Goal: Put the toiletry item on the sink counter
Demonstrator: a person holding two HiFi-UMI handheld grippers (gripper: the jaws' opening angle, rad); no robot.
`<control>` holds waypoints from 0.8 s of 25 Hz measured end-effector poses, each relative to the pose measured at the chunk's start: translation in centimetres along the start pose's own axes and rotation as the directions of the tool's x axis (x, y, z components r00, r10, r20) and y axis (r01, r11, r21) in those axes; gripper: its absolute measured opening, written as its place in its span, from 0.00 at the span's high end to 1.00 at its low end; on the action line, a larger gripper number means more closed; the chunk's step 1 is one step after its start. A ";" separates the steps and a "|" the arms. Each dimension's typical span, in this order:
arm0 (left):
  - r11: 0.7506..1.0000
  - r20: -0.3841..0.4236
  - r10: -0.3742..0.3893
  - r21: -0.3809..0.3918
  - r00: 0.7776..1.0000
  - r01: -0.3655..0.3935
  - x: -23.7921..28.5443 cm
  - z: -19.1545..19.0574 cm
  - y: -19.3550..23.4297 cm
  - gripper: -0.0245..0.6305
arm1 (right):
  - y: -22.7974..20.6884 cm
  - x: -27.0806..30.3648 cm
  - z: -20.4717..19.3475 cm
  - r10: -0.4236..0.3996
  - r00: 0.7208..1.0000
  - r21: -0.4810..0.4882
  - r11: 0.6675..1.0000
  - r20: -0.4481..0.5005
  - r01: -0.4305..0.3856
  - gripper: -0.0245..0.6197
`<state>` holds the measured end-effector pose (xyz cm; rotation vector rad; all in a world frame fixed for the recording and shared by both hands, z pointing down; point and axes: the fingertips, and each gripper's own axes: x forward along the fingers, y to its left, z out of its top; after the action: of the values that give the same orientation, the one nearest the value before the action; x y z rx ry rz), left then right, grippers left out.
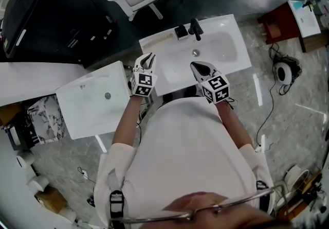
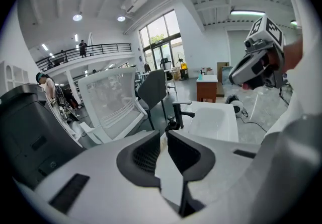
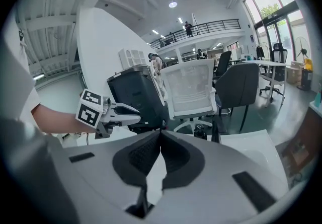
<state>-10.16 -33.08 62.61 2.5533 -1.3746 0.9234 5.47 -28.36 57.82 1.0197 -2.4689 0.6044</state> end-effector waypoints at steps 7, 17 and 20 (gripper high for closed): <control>0.994 0.046 0.024 -0.107 0.999 -0.019 -3.5 2.0 -0.5 0.91 | 0.8 -0.8 1.5 0.019 0.999 -0.081 0.997 0.028 -0.017 0.95; 0.965 0.123 0.028 -0.260 0.992 0.004 -7.1 3.6 -1.5 0.96 | 0.7 -1.8 3.3 0.037 0.996 -0.157 0.987 0.076 -0.025 0.95; 0.958 0.138 0.033 -0.286 0.990 0.008 -7.8 3.8 -1.9 0.96 | 0.9 -2.0 3.8 0.051 0.995 -0.187 0.982 0.091 -0.034 0.95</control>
<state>-10.05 -27.61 55.57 2.4292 -1.4416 0.5063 5.38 -28.70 53.48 0.9452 -2.5790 0.3370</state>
